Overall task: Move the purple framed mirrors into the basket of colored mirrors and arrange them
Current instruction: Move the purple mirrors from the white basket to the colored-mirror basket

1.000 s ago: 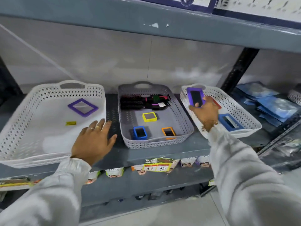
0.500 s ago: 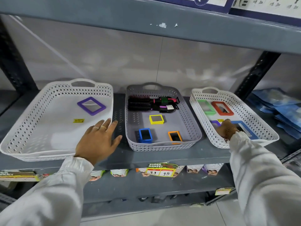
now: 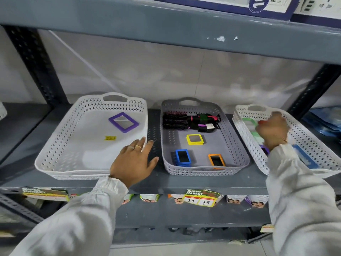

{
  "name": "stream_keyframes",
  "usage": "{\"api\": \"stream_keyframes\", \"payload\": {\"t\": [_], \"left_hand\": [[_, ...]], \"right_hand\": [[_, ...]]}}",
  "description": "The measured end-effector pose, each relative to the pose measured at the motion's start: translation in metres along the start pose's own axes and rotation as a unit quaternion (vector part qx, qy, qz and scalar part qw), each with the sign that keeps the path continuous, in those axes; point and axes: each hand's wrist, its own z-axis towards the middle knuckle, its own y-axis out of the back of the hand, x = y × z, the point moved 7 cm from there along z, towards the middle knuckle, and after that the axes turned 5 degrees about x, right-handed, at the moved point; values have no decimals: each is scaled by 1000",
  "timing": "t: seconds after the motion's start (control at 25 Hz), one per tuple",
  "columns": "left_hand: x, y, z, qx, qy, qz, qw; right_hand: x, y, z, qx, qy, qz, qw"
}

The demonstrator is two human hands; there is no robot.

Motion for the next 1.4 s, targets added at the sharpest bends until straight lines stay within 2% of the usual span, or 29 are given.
{"api": "stream_keyframes", "payload": {"t": [0.04, 0.12, 0.2, 0.32, 0.4, 0.44, 0.6, 0.76, 0.92, 1.12, 1.32, 1.4], "left_hand": [[1, 0, 0, 0, 2, -5, 1000], [2, -1, 1, 1, 7, -35, 999], [4, 0, -1, -1, 16, -78, 997], [8, 0, -6, 4, 37, -87, 996], [10, 0, -8, 0, 41, -81, 996], [8, -1, -6, -2, 36, -76, 996], [13, -12, -2, 25, 45, -55, 997], [13, -15, -2, 62, 50, -70, 994], [13, -14, 1, 48, 39, -39, 997], [12, -13, -1, 32, 35, -40, 998], [14, -11, 0, 28, 37, -25, 999], [13, -8, -1, 28, 33, -16, 999]], "right_hand": [[37, 0, -11, -53, 72, 29, 996], [113, -20, -50, -79, 194, 112, 971], [187, -63, -102, -24, 312, 188, 931], [277, -138, -174, 139, 442, 122, 878], [304, -188, -193, 260, 455, 33, 851], [308, -209, -194, 288, 460, -10, 840], [306, -269, -191, 307, 466, -173, 811], [299, -291, -182, 304, 435, -215, 820], [302, -276, -181, 276, 439, -169, 838], [309, -224, -178, 239, 466, -4, 852], [260, -146, -149, 106, 462, 138, 870], [222, -123, -131, 61, 422, 165, 889]]}}
